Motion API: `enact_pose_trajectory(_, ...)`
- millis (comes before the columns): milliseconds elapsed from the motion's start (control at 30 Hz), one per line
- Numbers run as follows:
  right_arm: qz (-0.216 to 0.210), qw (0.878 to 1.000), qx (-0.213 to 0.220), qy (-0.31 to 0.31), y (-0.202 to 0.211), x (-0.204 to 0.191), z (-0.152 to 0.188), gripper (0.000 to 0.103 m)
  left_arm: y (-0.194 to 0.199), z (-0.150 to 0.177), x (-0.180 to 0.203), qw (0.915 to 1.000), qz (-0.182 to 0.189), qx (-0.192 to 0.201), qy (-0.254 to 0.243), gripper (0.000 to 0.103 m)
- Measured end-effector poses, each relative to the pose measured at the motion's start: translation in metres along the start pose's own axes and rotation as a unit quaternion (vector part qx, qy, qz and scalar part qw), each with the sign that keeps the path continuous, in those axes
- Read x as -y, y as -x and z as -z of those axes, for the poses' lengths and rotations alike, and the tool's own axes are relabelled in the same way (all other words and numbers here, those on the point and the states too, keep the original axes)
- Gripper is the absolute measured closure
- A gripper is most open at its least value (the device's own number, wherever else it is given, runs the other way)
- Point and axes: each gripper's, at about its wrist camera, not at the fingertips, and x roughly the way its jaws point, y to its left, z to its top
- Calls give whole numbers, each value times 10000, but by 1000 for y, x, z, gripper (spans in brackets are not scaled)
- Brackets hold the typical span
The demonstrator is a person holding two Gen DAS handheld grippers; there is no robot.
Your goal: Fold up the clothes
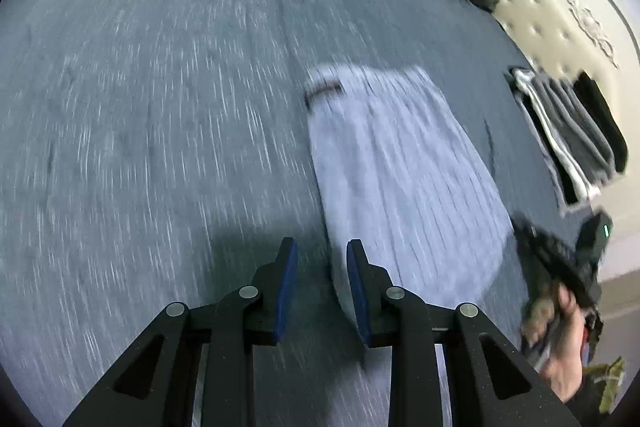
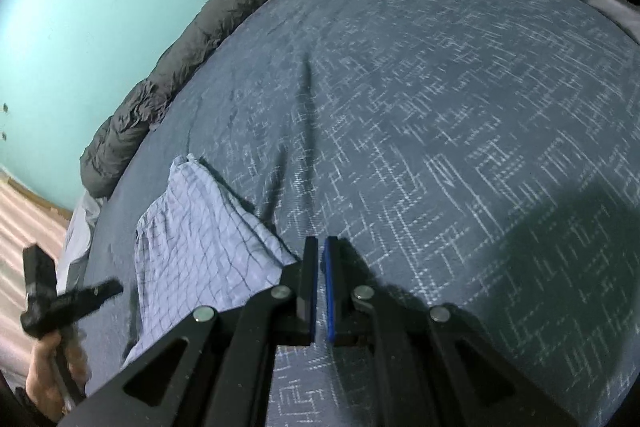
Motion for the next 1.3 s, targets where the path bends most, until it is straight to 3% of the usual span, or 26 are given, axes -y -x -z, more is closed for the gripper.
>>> enact_pose_trajectory(233, -321, 9994, 56, 78, 19, -6, 5, 99, 17, 73, 34, 9996, 184, -191, 78, 75)
enact_pose_trajectory(400, -380, 9990, 244, 0, 39, -2, 14, 99, 22, 92, 50, 9999, 59, -100, -3, 75)
enact_pose_trajectory(767, -369, 9988, 265, -202, 53, 7, 36, 99, 2, 98, 52, 9988, 154, -99, 452, 77)
enact_pose_trajectory(833, -375, 9989, 235, -180, 51, 5, 38, 99, 2, 98, 51, 9991, 145, -111, 388, 100)
enact_pose_trajectory(1100, -505, 9986, 123, 31, 43, -13, 42, 99, 25, 98, 49, 9997, 163, -66, 194, 100)
enact_pose_trajectory(1300, -619, 9979, 38, 200, 35, -28, 42, 99, 11, 102, 51, 9985, -8, -544, 14, 100)
